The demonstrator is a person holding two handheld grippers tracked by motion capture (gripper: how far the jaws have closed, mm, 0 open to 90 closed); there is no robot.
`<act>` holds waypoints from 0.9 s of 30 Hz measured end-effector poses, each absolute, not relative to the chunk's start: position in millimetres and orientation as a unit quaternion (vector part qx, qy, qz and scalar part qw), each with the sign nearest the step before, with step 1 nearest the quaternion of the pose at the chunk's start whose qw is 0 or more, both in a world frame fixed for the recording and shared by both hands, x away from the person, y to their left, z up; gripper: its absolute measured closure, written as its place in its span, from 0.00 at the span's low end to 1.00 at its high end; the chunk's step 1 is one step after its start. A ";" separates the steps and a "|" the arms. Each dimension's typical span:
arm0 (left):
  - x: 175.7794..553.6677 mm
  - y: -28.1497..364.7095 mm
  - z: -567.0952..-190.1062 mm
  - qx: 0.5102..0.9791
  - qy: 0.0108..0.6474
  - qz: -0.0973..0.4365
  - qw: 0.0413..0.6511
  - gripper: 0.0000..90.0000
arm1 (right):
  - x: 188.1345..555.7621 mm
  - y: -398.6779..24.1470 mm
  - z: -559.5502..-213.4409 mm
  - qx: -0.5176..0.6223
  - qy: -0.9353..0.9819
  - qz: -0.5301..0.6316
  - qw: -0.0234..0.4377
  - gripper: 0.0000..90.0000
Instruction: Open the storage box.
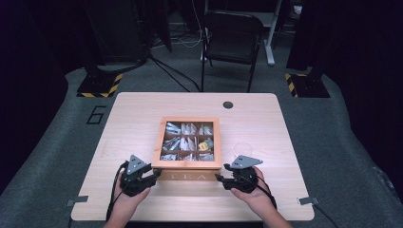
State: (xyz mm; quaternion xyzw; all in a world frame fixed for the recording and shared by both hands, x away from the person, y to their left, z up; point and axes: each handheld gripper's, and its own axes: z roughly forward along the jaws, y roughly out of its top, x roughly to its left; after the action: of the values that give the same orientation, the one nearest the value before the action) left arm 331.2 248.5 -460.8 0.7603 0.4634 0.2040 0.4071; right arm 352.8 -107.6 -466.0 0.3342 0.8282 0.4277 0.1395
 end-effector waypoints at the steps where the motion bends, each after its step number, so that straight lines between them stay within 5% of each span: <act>1: 331.4 248.5 -460.2 0.760 0.463 0.204 0.408 0.64 | 353.0 -107.1 -465.6 0.335 0.828 0.428 0.138 0.50; 27: 337.7 249.8 -441.5 0.765 0.452 0.207 0.409 0.60 | 368.8 -95.1 -441.6 0.361 0.818 0.428 0.129 0.50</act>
State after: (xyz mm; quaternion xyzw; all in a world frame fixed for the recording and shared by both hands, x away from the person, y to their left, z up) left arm 337.7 249.8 -441.5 0.7650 0.4525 0.2071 0.4089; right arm 368.8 -95.1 -441.6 0.3611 0.8183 0.4283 0.1287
